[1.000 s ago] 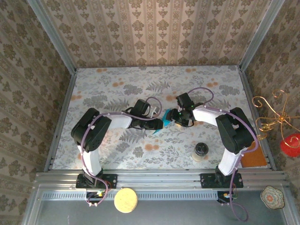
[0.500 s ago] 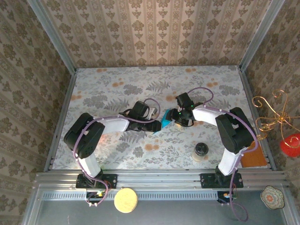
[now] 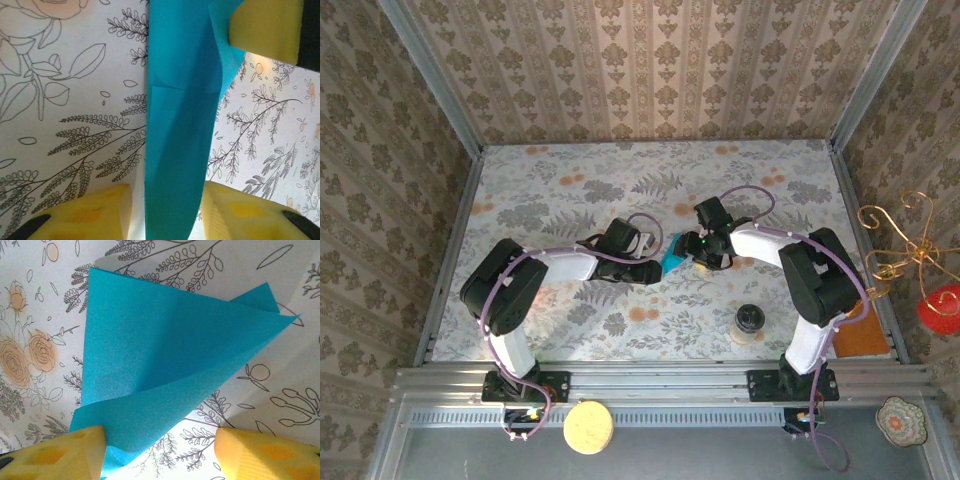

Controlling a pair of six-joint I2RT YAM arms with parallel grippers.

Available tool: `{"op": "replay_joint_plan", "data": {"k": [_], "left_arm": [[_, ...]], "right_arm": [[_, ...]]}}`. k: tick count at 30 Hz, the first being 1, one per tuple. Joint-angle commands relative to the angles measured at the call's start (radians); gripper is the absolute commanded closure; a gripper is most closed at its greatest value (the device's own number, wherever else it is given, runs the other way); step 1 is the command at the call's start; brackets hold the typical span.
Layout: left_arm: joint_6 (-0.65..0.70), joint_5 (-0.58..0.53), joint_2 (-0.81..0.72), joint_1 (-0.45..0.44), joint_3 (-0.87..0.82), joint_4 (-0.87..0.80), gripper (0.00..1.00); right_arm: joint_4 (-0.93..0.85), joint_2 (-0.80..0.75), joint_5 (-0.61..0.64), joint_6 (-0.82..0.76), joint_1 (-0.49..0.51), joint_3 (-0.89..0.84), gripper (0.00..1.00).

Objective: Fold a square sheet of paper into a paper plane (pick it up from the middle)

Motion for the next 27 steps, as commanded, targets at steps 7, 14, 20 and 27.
{"op": "replay_joint_plan", "data": {"k": [7, 14, 20, 27], "left_arm": [[0.024, -0.032, 0.044, -0.004, 0.001, -0.038, 0.72], [0.023, -0.038, 0.056, -0.004, -0.001, -0.042, 0.75], [0.022, -0.044, 0.061, -0.004, -0.004, -0.044, 0.76], [0.02, -0.041, 0.073, -0.003, 0.007, -0.055, 0.79]], "right_arm": [[0.016, 0.11, 0.053, -0.004, 0.004, -0.01, 0.36], [0.007, 0.143, 0.058, -0.015, 0.013, 0.01, 0.36], [-0.008, 0.171, 0.068, -0.024, 0.02, 0.028, 0.36], [-0.025, 0.194, 0.091, -0.023, 0.024, 0.034, 0.38]]}}
